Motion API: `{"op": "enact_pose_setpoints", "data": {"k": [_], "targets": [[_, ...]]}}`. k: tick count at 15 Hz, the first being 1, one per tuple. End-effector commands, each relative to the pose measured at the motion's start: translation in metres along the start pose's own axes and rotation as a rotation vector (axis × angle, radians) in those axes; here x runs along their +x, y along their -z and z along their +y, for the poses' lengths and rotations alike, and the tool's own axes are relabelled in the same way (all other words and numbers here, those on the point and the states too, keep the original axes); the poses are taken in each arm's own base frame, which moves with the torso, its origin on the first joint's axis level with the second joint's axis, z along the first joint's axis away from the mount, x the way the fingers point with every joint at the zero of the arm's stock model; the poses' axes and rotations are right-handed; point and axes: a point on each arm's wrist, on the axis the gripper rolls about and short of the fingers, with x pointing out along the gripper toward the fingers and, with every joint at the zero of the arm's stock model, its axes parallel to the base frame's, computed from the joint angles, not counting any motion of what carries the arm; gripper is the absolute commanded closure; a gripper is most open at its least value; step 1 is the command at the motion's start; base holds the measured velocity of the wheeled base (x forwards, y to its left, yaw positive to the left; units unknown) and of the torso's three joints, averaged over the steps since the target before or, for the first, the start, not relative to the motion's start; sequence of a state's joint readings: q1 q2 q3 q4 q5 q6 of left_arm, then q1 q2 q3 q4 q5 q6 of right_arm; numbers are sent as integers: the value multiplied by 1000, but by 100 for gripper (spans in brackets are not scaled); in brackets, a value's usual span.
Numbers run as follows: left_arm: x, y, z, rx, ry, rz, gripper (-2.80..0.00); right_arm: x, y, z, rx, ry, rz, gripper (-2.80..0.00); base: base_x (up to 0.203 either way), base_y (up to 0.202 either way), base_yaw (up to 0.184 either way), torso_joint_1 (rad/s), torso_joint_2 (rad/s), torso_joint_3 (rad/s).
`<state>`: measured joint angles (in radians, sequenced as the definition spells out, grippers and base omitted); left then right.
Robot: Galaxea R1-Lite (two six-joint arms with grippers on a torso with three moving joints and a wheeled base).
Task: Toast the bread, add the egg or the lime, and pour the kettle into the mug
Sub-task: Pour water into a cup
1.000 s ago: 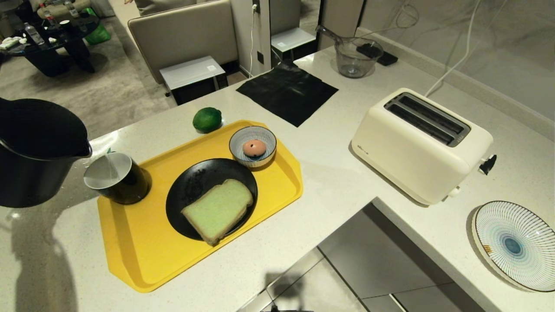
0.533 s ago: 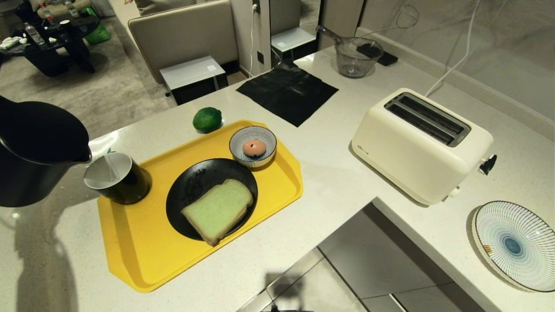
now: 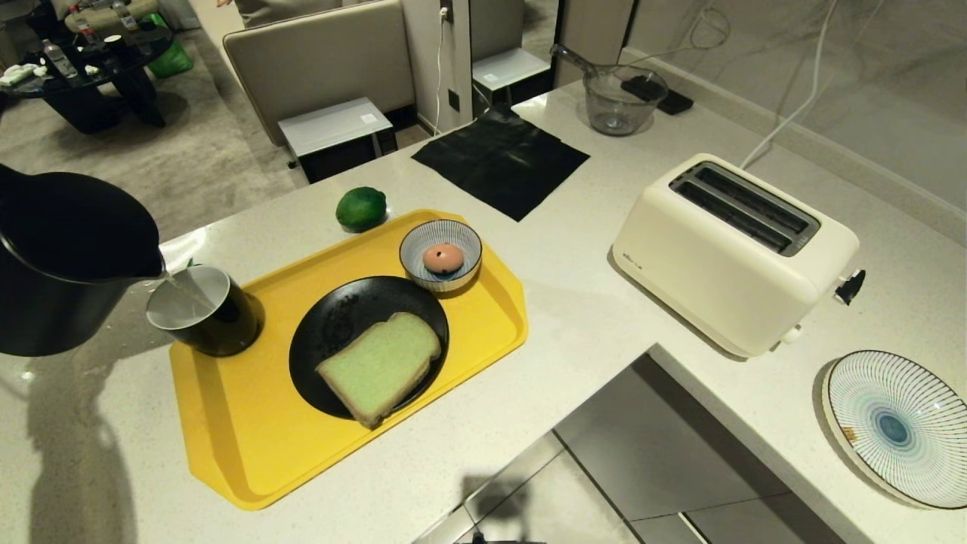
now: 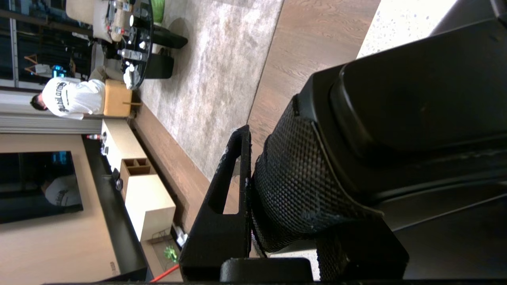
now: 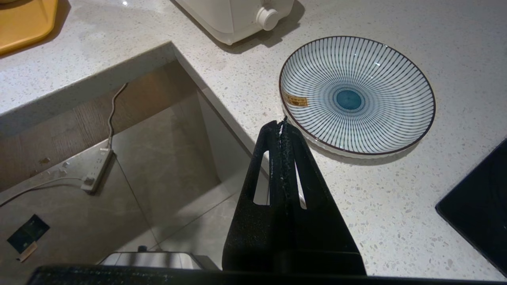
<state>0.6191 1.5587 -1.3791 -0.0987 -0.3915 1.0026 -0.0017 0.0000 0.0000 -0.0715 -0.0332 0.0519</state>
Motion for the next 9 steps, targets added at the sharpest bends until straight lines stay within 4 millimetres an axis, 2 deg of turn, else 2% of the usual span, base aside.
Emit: {"op": "enact_pose_setpoints", "data": {"k": [1, 9], "targets": [[-1, 0, 0, 6, -5, 3, 0, 2, 7, 0, -1, 2, 27, 0, 0, 0, 0, 0, 0, 0], [-1, 0, 0, 48, -14, 18, 0, 2, 7, 0, -1, 2, 27, 0, 0, 0, 0, 0, 0, 0]]}}
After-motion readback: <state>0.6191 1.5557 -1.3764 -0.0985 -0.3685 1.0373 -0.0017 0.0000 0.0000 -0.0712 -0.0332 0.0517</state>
